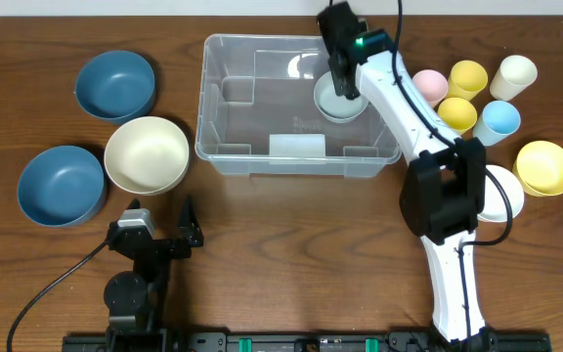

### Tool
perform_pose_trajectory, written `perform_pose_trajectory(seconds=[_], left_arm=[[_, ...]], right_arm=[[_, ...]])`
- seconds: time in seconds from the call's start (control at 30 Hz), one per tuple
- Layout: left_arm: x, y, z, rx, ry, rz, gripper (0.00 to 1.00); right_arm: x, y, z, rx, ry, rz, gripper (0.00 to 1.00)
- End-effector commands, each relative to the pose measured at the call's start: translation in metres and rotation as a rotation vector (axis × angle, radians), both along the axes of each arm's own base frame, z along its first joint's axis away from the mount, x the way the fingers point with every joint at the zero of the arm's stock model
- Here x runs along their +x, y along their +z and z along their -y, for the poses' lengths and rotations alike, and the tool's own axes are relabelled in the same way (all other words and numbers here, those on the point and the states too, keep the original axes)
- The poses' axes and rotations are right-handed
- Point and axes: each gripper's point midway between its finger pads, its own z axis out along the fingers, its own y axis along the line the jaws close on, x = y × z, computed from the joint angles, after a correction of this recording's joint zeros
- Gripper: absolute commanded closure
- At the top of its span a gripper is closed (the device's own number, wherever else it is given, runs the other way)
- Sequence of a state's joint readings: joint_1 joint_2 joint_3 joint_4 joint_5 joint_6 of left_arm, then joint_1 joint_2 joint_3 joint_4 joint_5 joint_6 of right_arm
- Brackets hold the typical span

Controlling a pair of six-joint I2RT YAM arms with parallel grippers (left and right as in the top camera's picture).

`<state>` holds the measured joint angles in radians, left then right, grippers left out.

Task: Pack container
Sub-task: 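Open the right gripper and withdraw from the bin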

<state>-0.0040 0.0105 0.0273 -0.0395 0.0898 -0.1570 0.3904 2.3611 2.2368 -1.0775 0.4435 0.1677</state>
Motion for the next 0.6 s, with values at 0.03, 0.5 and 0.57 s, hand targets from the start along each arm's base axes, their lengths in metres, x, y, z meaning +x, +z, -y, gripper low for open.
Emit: perform_pose_trajectory(seconds=[0.03,0.5,0.57], left_arm=[[0.0,-0.016,0.002,0.005,-0.008,-0.04,0.02],[0.0,-0.016,0.002,0.005,-0.008,-0.041,0.02],[0.0,-0.016,0.002,0.005,-0.008,-0.041,0.02]], right_arm=[[-0.008,0.051,-0.046,0.155,0.081,0.031,0.57],[-0.082,0.174,0.019,0.414,-0.165,0.015,0.36],[-0.086,0.184,0.033,0.465,-0.184,0.019,0.36]])
